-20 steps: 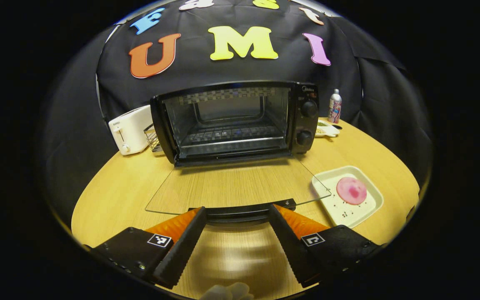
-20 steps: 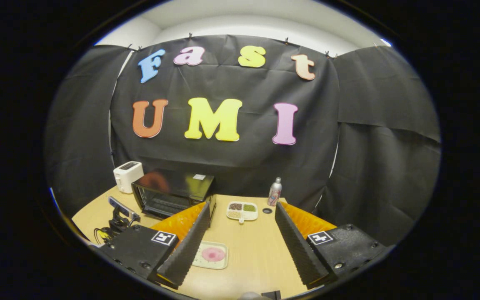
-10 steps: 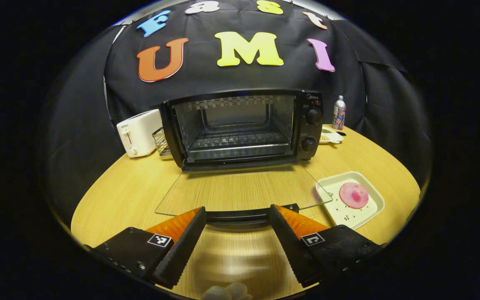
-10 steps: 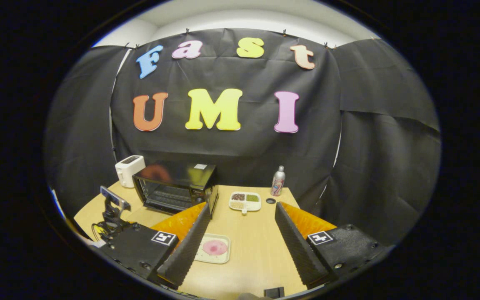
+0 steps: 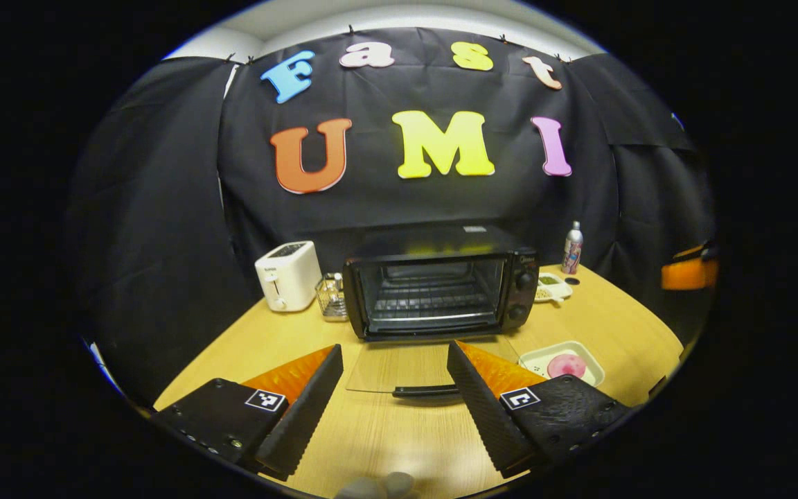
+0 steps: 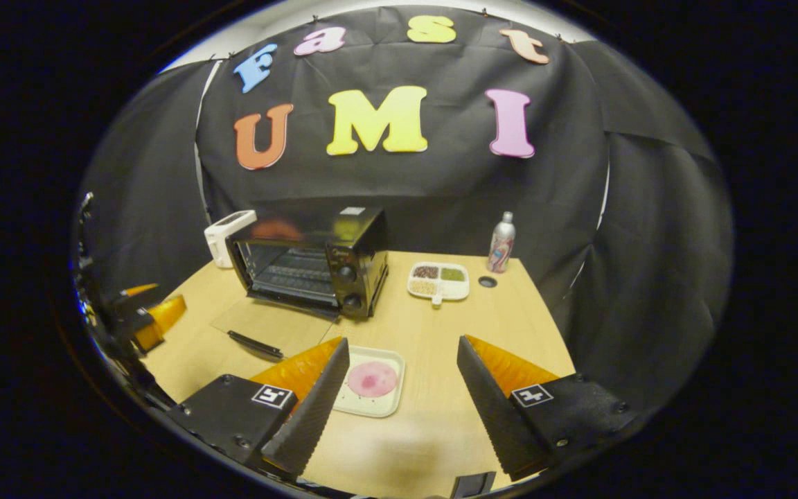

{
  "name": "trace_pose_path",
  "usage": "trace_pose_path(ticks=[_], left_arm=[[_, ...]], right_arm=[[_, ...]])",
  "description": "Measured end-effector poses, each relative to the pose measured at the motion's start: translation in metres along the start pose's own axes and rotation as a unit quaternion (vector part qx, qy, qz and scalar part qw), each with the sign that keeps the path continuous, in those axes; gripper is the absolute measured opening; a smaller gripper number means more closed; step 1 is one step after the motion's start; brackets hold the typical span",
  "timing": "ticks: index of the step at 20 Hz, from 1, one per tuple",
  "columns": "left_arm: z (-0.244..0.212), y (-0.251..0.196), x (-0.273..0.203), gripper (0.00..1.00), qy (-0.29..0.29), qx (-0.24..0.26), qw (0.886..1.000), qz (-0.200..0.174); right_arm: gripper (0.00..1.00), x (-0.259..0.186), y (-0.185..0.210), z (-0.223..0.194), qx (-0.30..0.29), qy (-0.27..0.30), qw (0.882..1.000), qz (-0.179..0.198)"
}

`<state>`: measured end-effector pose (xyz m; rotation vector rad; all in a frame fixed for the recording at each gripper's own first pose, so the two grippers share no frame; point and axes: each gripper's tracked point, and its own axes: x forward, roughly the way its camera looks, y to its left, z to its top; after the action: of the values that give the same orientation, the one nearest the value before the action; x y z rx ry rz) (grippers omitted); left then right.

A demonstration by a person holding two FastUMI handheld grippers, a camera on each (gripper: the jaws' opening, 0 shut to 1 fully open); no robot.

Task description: Open the electric oven with the left hand, put the food in, and close the electric oven.

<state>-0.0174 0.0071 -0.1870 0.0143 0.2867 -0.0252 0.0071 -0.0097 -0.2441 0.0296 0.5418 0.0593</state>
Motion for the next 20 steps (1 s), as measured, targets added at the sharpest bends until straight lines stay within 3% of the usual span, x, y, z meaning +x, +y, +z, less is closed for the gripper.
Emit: trace_pose_path(ticks=[6, 9, 12, 17, 20], left_arm=[[0.059, 0.009, -0.053, 0.96, -0.038, 0.001, 0.999, 0.018], [0.076, 0.005, -0.069, 0.96, -0.044, -0.004, 0.999, 0.028], [0.083, 0.002, -0.077, 0.96, -0.05, -0.004, 0.998, 0.041], [0.078, 0.004, -0.079, 0.96, -0.03, -0.011, 0.997, 0.075], [0.08, 0.002, -0.081, 0.97, -0.025, -0.017, 0.995, 0.094]], right_arm=[[0.99, 0.065, 0.003, -0.053, 0.005, 0.078, 0.996, 0.036], [0.89, 0.096, -0.001, -0.076, 0.025, 0.12, 0.991, 0.045], [0.7, 0.119, -0.003, -0.098, 0.056, 0.167, 0.983, 0.056], [0.49, 0.139, -0.002, -0.125, 0.073, 0.222, 0.969, 0.076], [0.24, 0.144, 0.003, -0.135, 0.092, 0.251, 0.959, 0.09]])
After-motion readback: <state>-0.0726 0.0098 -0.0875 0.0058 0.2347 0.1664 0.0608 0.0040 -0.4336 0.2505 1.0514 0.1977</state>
